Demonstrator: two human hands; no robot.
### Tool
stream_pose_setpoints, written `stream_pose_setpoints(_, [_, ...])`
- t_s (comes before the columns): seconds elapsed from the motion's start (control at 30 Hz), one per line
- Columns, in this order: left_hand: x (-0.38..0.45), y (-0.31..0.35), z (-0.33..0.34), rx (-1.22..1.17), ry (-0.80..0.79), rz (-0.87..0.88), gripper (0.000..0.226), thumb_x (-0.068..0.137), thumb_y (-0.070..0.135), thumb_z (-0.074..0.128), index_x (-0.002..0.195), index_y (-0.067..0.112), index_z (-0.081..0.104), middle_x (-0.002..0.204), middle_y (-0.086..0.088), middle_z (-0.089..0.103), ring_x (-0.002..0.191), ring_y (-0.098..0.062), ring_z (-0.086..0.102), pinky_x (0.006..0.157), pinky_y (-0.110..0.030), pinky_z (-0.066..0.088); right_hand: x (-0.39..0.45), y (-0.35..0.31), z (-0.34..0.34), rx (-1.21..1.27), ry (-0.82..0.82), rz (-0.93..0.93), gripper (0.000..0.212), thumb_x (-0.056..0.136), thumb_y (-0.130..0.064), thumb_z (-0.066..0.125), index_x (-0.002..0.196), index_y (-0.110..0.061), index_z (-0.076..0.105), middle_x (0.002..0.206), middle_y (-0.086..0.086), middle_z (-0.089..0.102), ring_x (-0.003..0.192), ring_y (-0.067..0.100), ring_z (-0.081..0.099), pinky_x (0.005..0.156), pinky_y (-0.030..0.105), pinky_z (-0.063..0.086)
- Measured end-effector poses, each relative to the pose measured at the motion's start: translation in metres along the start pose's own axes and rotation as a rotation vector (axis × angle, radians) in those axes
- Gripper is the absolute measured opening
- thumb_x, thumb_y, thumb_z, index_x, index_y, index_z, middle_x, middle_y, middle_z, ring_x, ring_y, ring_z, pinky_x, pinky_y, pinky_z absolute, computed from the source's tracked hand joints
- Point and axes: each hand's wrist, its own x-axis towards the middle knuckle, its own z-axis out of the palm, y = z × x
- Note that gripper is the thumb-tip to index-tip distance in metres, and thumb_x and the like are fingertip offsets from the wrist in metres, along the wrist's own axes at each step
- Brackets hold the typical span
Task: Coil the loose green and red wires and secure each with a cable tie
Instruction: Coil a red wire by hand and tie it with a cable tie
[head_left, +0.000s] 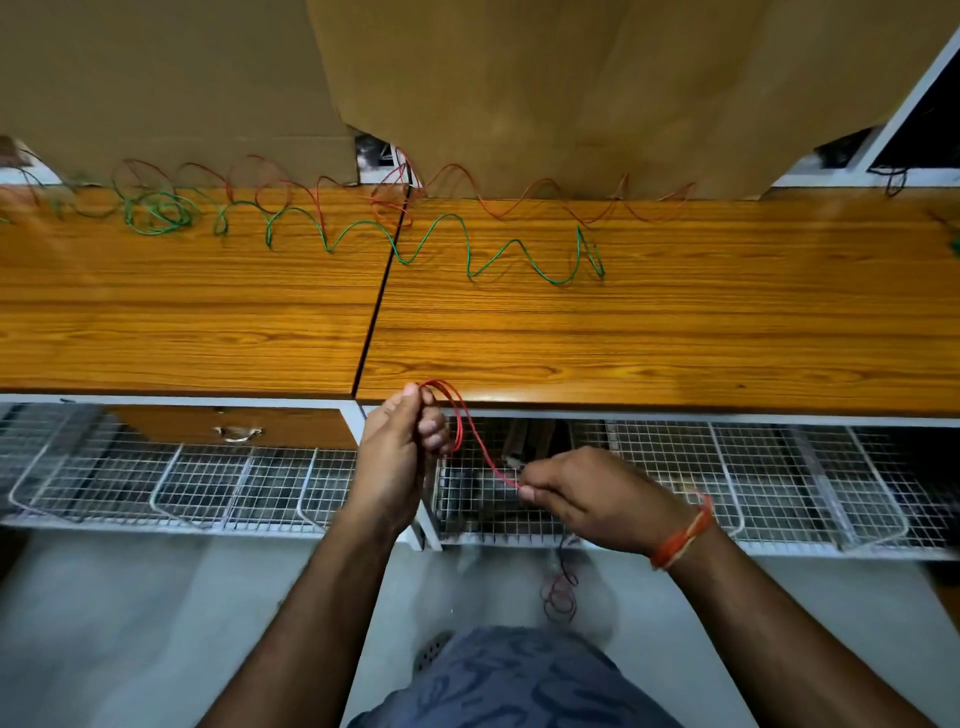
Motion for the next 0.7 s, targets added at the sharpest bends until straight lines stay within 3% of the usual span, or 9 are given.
stream_pose_setpoints(0.07, [-0.004,-0.005,0.004,0.146,-0.013,0.056,0.028,0.112,0.024,0.033,0.091,0.013,0.049,0.063,0.001,0.048,0.057,-0.012,0.042,0.06,-0.026,0.039,0.006,-0.013,-0.006,-0.013,0.028,-0.09,0.029,0.108,-0.037,0.045,0.083,-0.022,0.049,0.072,-0.005,0.051,0.067,0.015,0.05,0.061,0.033,0.035])
stream_pose_setpoints(0.2, [-0.01,-0.015,0.008,0.431,-0.099,0.135,0.035,0.112,0.024,0.034,0.097,-0.003,0.049,0.068,-0.004,0.063,0.063,-0.019,0.057,0.063,-0.032,0.048,0.018,-0.029,-0.016,0.025,0.287,-0.182,0.027,0.102,-0.042,0.053,0.08,-0.027,0.058,0.07,-0.01,0.053,0.063,0.012,0.052,0.058,0.03,0.041])
stream_pose_setpoints(0.27, [-0.009,-0.018,0.005,0.534,-0.12,0.169,0.037,0.112,0.031,0.04,0.09,0.004,0.053,0.066,-0.004,0.057,0.063,-0.02,0.052,0.062,-0.035,0.044,0.019,-0.033,-0.022,0.136,0.361,-0.196,0.008,0.097,-0.036,0.066,0.091,-0.03,0.067,0.075,-0.015,0.061,0.065,0.007,0.057,0.058,0.027,0.044])
stream_pose_setpoints(0.33, [-0.007,-0.018,0.0,0.6,-0.107,0.197,0.036,0.106,0.041,0.046,0.082,0.016,0.056,0.068,-0.002,0.053,0.066,-0.019,0.049,0.065,-0.037,0.041,0.016,-0.032,-0.027,0.32,0.34,-0.179,0.017,0.091,-0.026,0.076,0.101,-0.035,0.066,0.078,-0.011,0.066,0.067,0.01,0.062,0.059,0.029,0.05])
stream_pose_setpoints(0.4, [-0.005,-0.017,-0.005,0.606,-0.079,0.201,0.034,0.102,0.042,0.047,0.078,0.02,0.057,0.063,0.004,0.048,0.06,-0.015,0.044,0.059,-0.033,0.036,0.011,-0.023,-0.031,0.454,0.296,-0.114,0.017,0.091,-0.017,0.076,0.101,-0.026,0.066,0.08,-0.005,0.069,0.071,0.012,0.066,0.061,0.029,0.053])
stream_pose_setpoints(0.5, [-0.004,-0.013,-0.01,0.493,-0.104,0.144,0.03,0.102,0.038,0.044,0.083,0.018,0.056,0.058,0.008,0.042,0.052,-0.011,0.035,0.051,-0.028,0.027,0.006,-0.012,-0.03,0.525,0.364,-0.027,0.006,0.092,-0.012,0.074,0.095,-0.017,0.073,0.082,-0.005,0.071,0.074,0.011,0.067,0.063,0.024,0.053])
stream_pose_setpoints(0.57, [-0.005,-0.014,-0.011,0.518,-0.152,0.127,0.031,0.103,0.038,0.043,0.088,0.015,0.056,0.06,0.005,0.046,0.054,-0.013,0.039,0.051,-0.029,0.03,0.009,-0.016,-0.027,0.458,0.414,-0.033,0.004,0.092,-0.013,0.075,0.091,-0.017,0.074,0.08,-0.007,0.07,0.073,0.011,0.066,0.062,0.028,0.055])
stream_pose_setpoints(0.7, [-0.012,-0.015,-0.001,0.506,-0.264,0.085,0.035,0.112,0.026,0.037,0.086,0.011,0.055,0.062,-0.001,0.052,0.055,-0.018,0.044,0.052,-0.027,0.036,0.024,-0.032,-0.023,0.289,0.532,-0.092,0.009,0.089,-0.013,0.076,0.088,-0.021,0.073,0.078,-0.017,0.063,0.07,0.004,0.059,0.06,0.014,0.043])
